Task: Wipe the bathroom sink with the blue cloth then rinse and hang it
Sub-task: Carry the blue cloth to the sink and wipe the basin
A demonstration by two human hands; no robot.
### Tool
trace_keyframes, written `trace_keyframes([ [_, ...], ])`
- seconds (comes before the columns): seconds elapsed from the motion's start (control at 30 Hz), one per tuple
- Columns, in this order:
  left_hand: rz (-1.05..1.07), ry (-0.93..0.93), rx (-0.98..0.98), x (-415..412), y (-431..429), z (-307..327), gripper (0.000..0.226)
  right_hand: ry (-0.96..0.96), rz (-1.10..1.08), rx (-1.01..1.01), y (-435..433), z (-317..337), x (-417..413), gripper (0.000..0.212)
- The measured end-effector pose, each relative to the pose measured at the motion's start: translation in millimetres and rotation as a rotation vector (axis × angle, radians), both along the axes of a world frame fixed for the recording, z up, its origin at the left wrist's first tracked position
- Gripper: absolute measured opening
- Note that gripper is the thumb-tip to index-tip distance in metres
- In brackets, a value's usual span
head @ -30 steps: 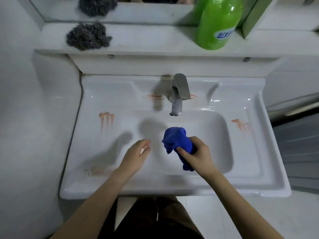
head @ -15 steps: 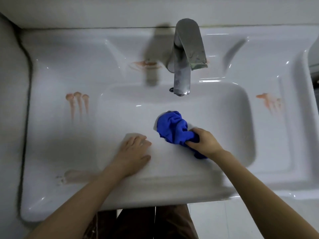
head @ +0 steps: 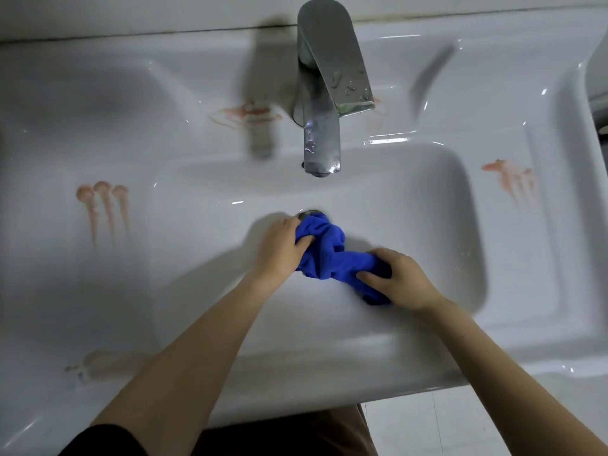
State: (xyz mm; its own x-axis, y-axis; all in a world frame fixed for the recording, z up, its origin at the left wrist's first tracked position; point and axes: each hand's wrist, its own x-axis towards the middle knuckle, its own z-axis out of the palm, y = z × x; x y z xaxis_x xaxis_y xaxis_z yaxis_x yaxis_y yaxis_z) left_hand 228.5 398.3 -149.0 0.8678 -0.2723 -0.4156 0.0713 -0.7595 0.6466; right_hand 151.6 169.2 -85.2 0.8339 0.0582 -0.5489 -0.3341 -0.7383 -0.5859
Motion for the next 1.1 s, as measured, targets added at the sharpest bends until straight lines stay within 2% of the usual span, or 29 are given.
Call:
trace_keyframes([
  [0.07, 0.131, 0.063, -0.1, -3, 9, 9, 0.01, 0.0, -0.052, 0.052, -1, 4, 5, 0.013],
  [0.13, 0.259, 0.051, -0.145, -6, 22, 21, 0.011, -0.035, -0.068, 0.096, -4, 8, 14, 0.012],
  [0.23, 0.412, -0.016, -0.149, -13, 44, 33, 0.012, -0.266, 0.018, -0.037, -7, 8, 31, 0.017],
  [0.3, 0.433, -0.029, -0.104, -18, 54, 34, 0.015, -0.37, 0.105, -0.14, -4, 0, 41, 0.024],
  [0.4, 0.382, -0.017, 0.074, -20, 58, 33, 0.024, -0.259, 0.223, -0.191, 1, -14, 45, 0.047],
  [0.43, 0.385, -0.042, 0.117, -18, 58, 34, 0.028, -0.241, 0.152, -0.173, 4, -14, 45, 0.05],
  [0.5, 0.446, -0.102, 0.153, -11, 55, 39, 0.031, -0.287, -0.112, -0.152, 6, -14, 49, 0.041],
  [0.57, 0.493, -0.117, 0.205, -3, 47, 41, 0.034, -0.259, -0.281, -0.252, 9, -18, 57, 0.034],
  [0.7, 0.623, -0.002, 0.11, 7, 28, 35, 0.042, 0.0, -0.324, -0.368, 22, -25, 66, 0.046],
  [0.77, 0.651, 0.114, 0.054, 10, 26, 31, 0.036, 0.118, -0.341, -0.395, 25, -24, 63, 0.047],
  [0.83, 0.655, 0.254, -0.06, 9, 29, 31, 0.028, 0.147, -0.338, -0.362, 25, -24, 58, 0.043],
  [0.9, 0.628, 0.296, -0.162, 7, 33, 35, 0.023, 0.011, -0.387, -0.211, 21, -26, 53, 0.033],
  [1.0, 0.585, 0.212, -0.285, 6, 40, 38, 0.02, -0.229, -0.487, 0.016, 15, -22, 57, 0.027],
  [1.1, 0.596, 0.069, -0.223, 16, 45, 29, 0.027, -0.339, -0.5, 0.007, 9, -24, 77, 0.02],
])
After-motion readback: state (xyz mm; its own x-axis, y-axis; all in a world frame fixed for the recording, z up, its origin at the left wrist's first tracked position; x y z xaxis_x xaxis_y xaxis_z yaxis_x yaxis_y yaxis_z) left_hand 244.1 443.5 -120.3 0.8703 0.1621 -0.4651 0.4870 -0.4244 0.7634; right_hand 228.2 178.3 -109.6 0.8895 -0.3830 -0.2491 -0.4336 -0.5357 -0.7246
